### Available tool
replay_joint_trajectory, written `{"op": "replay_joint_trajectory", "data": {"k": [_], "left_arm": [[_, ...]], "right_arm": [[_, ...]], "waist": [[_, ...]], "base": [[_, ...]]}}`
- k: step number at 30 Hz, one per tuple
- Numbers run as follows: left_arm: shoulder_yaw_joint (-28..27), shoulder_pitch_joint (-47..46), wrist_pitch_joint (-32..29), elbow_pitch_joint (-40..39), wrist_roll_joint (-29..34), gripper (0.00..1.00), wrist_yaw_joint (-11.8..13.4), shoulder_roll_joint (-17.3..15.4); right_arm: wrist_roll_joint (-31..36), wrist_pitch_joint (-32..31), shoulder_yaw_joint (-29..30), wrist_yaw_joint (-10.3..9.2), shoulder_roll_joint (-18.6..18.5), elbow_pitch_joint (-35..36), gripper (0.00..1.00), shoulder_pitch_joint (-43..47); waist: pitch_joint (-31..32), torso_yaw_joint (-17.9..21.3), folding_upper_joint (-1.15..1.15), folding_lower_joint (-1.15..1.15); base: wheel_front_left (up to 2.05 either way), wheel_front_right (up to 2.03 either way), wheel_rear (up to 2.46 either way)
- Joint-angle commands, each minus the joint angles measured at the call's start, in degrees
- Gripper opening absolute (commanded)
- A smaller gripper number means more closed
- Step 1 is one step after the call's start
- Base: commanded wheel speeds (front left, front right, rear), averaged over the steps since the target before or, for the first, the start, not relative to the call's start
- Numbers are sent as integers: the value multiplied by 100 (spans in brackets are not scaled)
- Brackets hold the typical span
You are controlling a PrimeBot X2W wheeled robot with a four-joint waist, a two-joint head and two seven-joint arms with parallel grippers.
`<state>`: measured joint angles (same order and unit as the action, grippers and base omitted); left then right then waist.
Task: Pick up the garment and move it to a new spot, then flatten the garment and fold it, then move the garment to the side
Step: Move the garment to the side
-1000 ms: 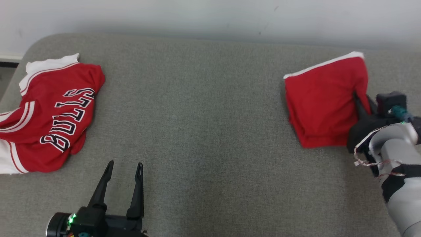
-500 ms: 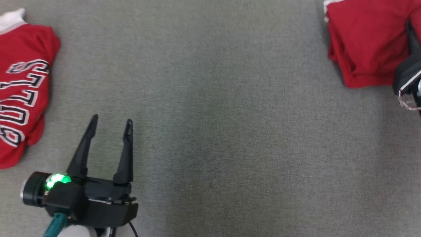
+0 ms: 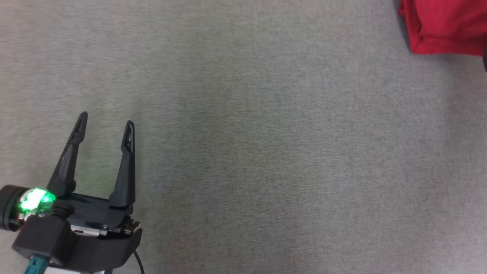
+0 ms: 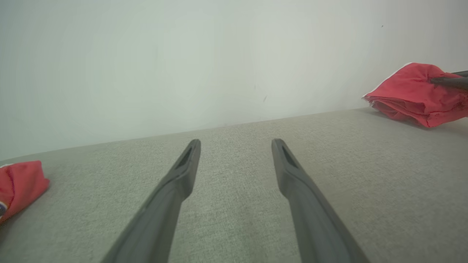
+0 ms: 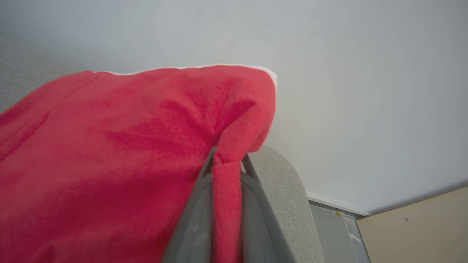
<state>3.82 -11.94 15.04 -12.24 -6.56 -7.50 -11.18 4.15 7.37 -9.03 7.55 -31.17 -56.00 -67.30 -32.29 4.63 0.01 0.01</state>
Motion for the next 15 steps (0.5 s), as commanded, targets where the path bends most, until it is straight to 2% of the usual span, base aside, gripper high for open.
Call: {"op": "replay_joint_trajectory", "data": {"k": [1,15], "left_arm": [[3,-80,11,-72,23,100,5,-37],[-114,3,11,-584,63,100,5,-203]], "right_arm": [[36,-19,-21,-14,-20,60,0,-87],[-40,-402,-184,-14,-381,516,0,-350]], "waist": [[-197,207,-1,-1],[-469,474,-1,-1]], "base": [[0,0,0],[0,0,0]]}}
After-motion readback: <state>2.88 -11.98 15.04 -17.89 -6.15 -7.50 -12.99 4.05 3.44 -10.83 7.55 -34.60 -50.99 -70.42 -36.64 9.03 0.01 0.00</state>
